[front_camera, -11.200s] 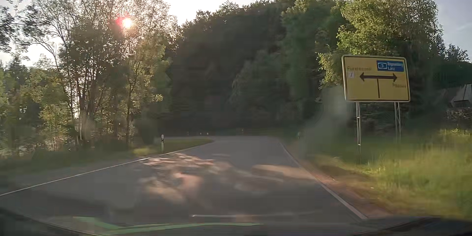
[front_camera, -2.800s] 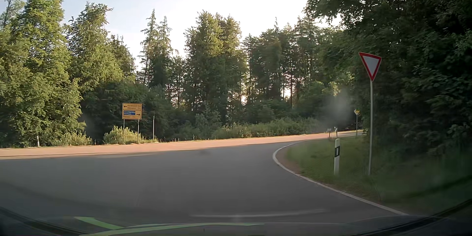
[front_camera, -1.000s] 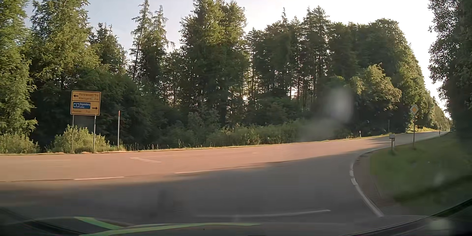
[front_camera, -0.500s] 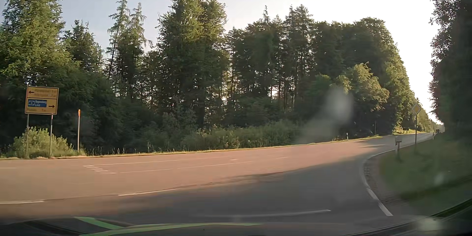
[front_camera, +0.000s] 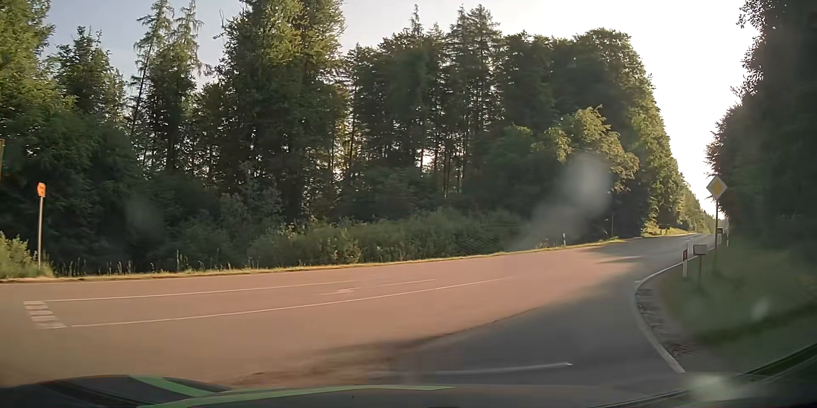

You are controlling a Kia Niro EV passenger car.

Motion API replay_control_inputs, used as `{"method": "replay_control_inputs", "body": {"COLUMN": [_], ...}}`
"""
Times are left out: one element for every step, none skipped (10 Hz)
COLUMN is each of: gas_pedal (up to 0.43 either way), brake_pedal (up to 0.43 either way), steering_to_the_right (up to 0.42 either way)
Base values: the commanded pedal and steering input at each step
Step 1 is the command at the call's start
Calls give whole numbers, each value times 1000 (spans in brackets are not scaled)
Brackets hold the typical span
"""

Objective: Follow the waypoints while adhering to traffic rules and regulations

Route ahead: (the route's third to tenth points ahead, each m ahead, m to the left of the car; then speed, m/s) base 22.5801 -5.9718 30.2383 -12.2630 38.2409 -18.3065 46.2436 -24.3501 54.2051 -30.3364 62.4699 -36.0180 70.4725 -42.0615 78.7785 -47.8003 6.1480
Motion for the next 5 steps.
{"method": "replay_control_inputs", "body": {"gas_pedal": [118, 130, 130, 130, 130], "brake_pedal": [0, 0, 0, 0, 0], "steering_to_the_right": [170, 173, 177, 178, 177]}}
